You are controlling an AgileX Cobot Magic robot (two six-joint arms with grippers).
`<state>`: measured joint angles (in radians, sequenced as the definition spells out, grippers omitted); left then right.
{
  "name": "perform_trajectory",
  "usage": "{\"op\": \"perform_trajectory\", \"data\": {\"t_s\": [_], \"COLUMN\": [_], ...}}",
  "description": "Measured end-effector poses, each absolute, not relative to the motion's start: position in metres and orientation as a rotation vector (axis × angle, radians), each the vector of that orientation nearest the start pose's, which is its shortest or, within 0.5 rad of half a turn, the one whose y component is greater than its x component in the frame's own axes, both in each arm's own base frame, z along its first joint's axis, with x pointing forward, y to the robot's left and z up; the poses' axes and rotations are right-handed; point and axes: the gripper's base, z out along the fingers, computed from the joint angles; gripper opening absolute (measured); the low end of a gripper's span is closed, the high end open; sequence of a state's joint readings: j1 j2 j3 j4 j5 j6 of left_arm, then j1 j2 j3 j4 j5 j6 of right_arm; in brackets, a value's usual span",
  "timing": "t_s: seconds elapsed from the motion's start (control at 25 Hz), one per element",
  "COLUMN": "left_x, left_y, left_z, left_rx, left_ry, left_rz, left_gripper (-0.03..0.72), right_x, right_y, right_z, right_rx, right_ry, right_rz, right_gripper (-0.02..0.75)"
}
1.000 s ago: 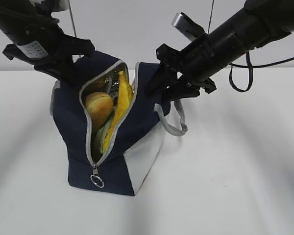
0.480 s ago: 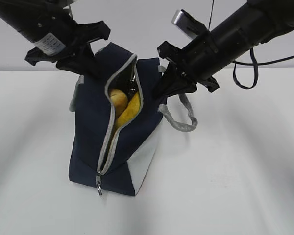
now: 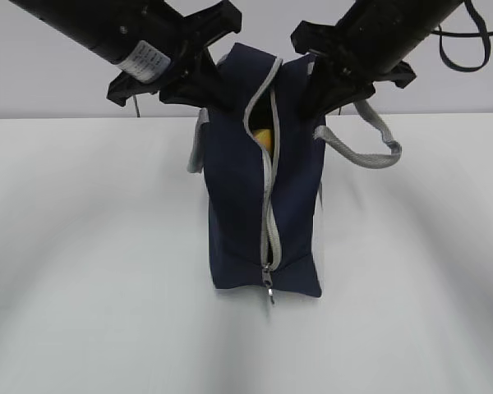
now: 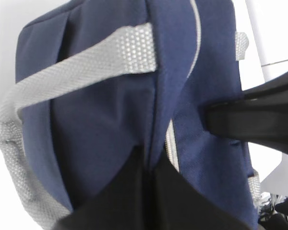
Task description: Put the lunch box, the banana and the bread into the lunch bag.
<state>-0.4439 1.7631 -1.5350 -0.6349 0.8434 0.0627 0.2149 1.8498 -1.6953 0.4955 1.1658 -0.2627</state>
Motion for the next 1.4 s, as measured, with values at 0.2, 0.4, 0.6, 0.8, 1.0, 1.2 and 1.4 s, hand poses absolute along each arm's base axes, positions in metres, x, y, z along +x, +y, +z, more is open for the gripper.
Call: {"op": "perform_trajectory", "data": {"t_s": [0.2, 0.4, 0.6, 0.8, 1.0, 1.2, 1.4], "left_x": [0.347, 0.357, 0.359, 0.358, 0.351, 0.337, 0.323], "left_y": [-0.219, -0.225, -0.225, -0.222, -0.217, -0.211, -0.206], "left_z": [0.307, 0.290, 0.284, 0.281, 0.286, 0.309, 0.323], "left_rx": [0.228, 0.173, 0.176, 0.231, 0.364, 0.566, 0.724], "left_ry": [2.493, 2.512, 2.522, 2.548, 2.567, 2.495, 2.463], "left_rz": [-0.950, -0.975, -0.954, -0.897, -0.840, -0.798, -0.786], "left_gripper": [-0.003, -0.003, -0.003, 0.193, 0.419, 0.402, 0.395], "right_x": [0.383, 0.395, 0.401, 0.400, 0.391, 0.365, 0.330], "right_y": [0.119, 0.118, 0.119, 0.121, 0.120, 0.114, 0.106], "right_z": [0.316, 0.296, 0.287, 0.288, 0.302, 0.331, 0.336], "right_rx": [-0.502, -0.502, -0.493, -0.469, -0.459, -0.454, -0.465], "right_ry": [2.682, 2.715, 2.725, 2.721, 2.726, 2.657, 2.591], "right_rz": [0.572, 0.511, 0.514, 0.558, 0.575, 0.570, 0.557], "right_gripper": [-0.006, -0.006, 0.014, 0.262, 0.366, 0.375, 0.376]}}
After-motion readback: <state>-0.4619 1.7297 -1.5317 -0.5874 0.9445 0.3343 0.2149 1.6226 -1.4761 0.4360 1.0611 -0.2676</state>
